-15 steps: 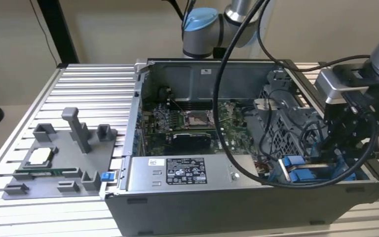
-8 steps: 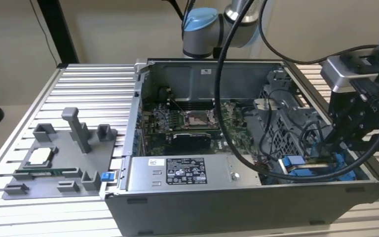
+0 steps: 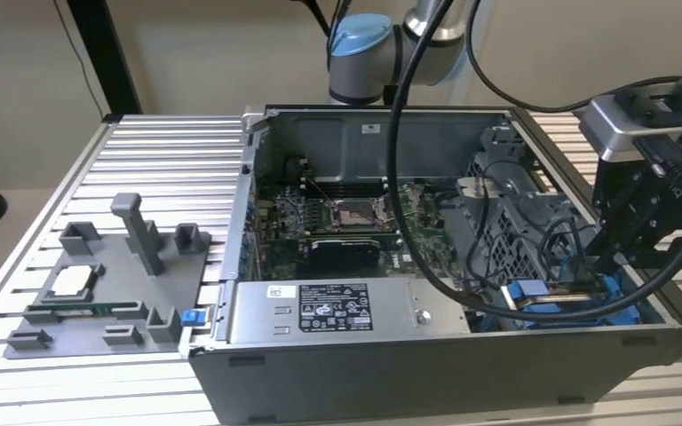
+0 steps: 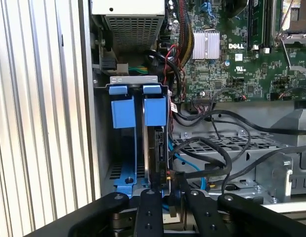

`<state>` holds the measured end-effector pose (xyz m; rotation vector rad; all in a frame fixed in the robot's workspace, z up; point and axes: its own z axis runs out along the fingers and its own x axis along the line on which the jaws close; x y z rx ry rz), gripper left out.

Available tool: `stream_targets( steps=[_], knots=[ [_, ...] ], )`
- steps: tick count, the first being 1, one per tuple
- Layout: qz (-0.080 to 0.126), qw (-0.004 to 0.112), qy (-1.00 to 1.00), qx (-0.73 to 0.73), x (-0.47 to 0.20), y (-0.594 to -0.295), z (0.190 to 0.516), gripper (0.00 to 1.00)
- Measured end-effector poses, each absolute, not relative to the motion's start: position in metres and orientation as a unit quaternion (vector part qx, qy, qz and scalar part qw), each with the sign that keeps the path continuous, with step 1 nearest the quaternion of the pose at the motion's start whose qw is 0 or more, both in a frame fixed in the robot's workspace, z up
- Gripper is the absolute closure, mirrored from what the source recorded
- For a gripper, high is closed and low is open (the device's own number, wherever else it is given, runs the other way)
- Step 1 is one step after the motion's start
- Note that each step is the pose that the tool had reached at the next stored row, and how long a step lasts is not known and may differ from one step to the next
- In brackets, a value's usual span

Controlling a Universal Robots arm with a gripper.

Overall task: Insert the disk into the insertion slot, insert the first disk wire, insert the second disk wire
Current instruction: 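Insert the first disk wire, then insert the second disk wire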

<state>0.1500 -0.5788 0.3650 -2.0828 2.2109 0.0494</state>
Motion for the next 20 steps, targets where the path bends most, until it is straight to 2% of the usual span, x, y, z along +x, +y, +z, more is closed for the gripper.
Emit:
stream_targets(
  steps=[20],
  knots=[
    [0.016, 0.052, 0.727, -0.685, 0.1502, -0.5788, 0.3726, 1.00]
  ],
)
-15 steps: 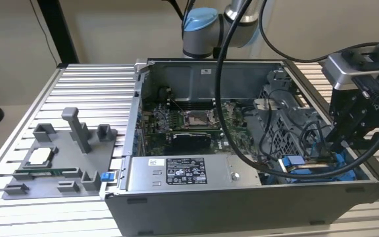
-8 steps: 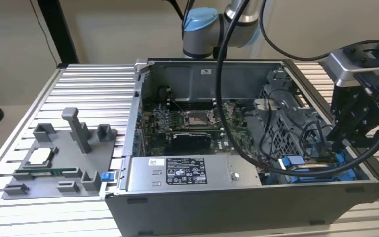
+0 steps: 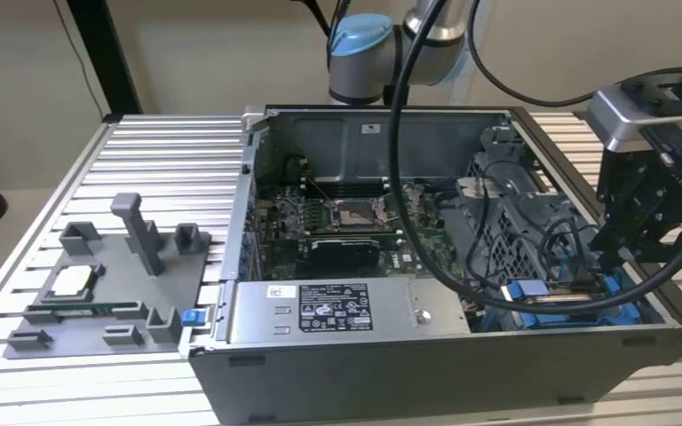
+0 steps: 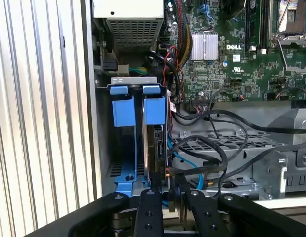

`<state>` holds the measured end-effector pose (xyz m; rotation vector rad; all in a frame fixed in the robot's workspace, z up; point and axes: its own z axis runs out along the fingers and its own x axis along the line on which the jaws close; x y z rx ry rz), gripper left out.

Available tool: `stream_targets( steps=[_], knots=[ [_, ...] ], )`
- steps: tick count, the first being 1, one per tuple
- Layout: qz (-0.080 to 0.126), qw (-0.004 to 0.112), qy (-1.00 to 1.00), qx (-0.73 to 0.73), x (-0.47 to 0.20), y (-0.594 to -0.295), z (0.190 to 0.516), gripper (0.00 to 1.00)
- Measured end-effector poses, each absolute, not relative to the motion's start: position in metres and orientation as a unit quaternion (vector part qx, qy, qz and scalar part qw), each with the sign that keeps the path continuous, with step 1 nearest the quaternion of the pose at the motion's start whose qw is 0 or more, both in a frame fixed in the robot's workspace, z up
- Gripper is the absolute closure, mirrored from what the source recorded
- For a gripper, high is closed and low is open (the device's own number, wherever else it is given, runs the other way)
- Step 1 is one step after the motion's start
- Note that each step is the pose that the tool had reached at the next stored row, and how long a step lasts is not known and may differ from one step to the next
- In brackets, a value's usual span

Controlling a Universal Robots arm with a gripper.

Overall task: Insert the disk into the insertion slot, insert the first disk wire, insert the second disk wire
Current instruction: 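Insert the second disk wire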

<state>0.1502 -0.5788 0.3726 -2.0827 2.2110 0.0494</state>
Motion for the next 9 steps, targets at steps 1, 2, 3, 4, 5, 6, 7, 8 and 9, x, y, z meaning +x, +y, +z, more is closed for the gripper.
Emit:
stream_targets(
  steps=[1, 2, 3, 4, 5, 6, 7, 8, 9],
  knots=[
    [0.016, 0.052, 0.727, -0.685, 0.1507, -0.5788, 0.3727, 1.00],
    [0.016, 0.052, 0.727, -0.685, 0.1513, -0.5788, 0.3728, 1.00],
    [0.016, 0.052, 0.727, -0.685, 0.1521, -0.5788, 0.3727, 1.00],
    [0.016, 0.052, 0.727, -0.685, 0.1533, -0.5788, 0.3726, 1.00],
    [0.016, 0.052, 0.727, -0.685, 0.1544, -0.5788, 0.3726, 1.00],
    [0.016, 0.052, 0.727, -0.685, 0.1557, -0.5788, 0.3725, 1.00],
    [0.016, 0.052, 0.727, -0.685, 0.1571, -0.5788, 0.3726, 1.00],
    [0.016, 0.052, 0.727, -0.685, 0.1586, -0.5788, 0.3726, 1.00],
    [0.016, 0.052, 0.727, -0.685, 0.1601, -0.5788, 0.3726, 1.00]
  ],
)
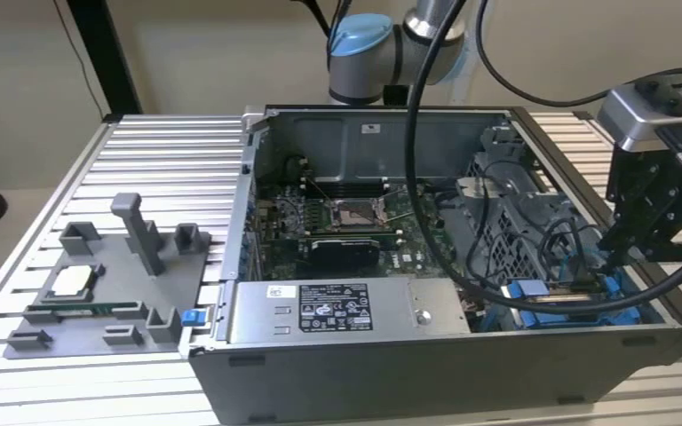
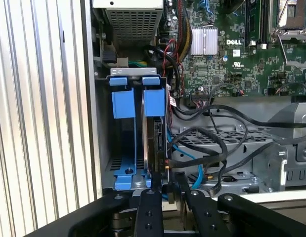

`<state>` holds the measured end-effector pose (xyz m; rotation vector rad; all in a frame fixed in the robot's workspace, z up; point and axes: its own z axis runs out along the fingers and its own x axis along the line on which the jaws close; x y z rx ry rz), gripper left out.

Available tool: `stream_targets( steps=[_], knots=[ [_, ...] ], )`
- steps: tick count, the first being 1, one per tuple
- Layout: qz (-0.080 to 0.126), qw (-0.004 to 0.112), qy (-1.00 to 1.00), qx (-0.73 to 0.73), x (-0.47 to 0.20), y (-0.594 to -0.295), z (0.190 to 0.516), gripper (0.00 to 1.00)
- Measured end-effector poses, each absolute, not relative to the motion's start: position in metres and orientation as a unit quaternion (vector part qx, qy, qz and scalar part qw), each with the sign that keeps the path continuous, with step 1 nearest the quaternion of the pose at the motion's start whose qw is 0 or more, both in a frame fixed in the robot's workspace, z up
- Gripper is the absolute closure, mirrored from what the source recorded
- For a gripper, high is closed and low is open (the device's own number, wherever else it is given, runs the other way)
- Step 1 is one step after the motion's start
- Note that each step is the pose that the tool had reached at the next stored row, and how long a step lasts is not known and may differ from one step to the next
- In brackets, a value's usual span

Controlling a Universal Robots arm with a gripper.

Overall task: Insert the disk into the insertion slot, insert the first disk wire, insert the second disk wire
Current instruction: 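Insert the second disk wire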

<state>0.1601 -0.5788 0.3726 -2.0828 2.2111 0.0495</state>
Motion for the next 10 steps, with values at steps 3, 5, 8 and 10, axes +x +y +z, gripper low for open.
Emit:
stream_targets(
  steps=[3, 5, 8, 10],
  knots=[
    [0.016, 0.052, 0.727, -0.685, 0.164, -0.579, 0.373, 1.00],
    [0.017, 0.052, 0.727, -0.685, 0.167, -0.579, 0.373, 1.00],
    [0.017, 0.051, 0.727, -0.685, 0.172, -0.579, 0.373, 1.00],
    [0.017, 0.051, 0.727, -0.685, 0.175, -0.579, 0.373, 1.00]
  ],
)
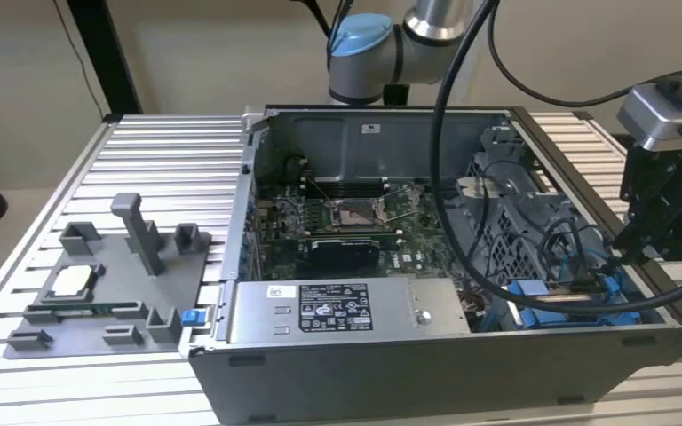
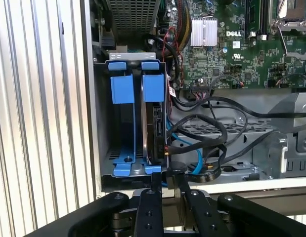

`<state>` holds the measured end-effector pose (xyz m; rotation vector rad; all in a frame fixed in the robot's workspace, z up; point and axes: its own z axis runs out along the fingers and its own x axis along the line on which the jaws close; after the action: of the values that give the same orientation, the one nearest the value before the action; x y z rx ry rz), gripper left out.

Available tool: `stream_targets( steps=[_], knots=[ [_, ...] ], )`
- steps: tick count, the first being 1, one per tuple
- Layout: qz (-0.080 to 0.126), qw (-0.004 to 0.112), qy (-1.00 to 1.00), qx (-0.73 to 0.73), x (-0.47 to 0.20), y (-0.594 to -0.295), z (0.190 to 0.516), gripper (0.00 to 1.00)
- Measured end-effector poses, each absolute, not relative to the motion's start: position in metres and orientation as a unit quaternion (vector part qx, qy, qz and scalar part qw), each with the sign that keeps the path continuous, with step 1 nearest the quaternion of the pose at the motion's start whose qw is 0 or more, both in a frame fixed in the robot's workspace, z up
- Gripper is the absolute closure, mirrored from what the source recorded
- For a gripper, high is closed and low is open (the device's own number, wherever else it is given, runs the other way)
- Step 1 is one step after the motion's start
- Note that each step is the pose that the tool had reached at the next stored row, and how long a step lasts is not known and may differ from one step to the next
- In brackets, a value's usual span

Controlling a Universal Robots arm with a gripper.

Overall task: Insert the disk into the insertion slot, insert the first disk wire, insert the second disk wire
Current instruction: 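Insert the second disk wire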

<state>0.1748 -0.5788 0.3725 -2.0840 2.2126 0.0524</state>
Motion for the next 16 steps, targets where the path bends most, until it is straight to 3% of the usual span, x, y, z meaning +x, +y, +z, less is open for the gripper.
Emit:
stream_targets(
  steps=[16],
  knots=[
    [0.018, 0.050, 0.727, -0.685, 0.1830, -0.5788, 0.3726, 1.00]
  ],
)
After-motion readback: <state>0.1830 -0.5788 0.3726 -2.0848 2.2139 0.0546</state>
